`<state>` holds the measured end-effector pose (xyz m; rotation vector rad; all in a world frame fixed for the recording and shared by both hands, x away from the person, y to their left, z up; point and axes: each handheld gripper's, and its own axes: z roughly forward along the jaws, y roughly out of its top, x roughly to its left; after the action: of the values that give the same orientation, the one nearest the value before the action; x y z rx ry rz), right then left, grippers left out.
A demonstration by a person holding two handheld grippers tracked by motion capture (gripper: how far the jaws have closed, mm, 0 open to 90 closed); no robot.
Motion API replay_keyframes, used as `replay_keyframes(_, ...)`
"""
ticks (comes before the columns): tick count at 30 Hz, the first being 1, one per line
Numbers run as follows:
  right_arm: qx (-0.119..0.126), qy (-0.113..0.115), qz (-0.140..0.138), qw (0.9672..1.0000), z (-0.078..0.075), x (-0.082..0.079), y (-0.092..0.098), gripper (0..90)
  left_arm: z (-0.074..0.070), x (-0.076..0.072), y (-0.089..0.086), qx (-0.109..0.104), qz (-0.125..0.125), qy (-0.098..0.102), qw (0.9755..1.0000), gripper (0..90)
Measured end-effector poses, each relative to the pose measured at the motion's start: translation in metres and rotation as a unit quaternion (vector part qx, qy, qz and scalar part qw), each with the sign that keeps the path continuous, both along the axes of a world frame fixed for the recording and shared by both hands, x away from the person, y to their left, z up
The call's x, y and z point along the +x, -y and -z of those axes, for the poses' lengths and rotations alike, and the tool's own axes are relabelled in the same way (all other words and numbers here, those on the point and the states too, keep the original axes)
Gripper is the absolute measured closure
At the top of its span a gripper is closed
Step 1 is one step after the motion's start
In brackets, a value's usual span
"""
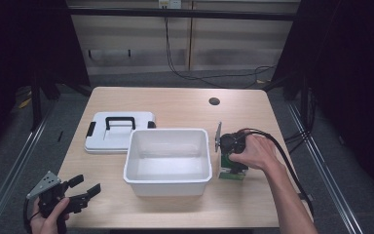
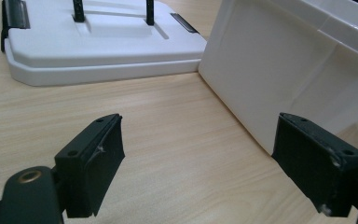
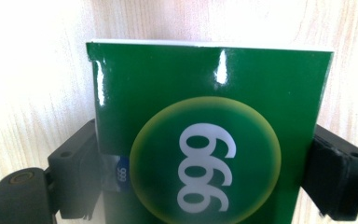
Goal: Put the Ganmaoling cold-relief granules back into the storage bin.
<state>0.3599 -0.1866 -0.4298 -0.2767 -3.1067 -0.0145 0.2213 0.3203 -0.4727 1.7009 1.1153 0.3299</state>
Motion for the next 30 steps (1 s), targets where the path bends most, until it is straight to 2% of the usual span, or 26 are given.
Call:
replay_keyframes(19,-0.004,-0.006,0.001,1.0000,-0.003,0.000,0.000,15.8,0.000,0.000,0.000,0.000,-0.001,-0.002,1.0000,15.9)
replay_keyframes(23,0.004,-0.004,-0.001,1.0000,-0.009,-0.002,-0.001,15.8,0.000,0.000,0.000,0.000,0.000,-0.001,1.0000,15.9)
replay_keyframes(30,0.000,-0.006,-0.004,1.0000,-0.014,-0.003,0.001,15.8,0.000,0.000,0.000,0.002,0.000,-0.001,1.0000,15.9)
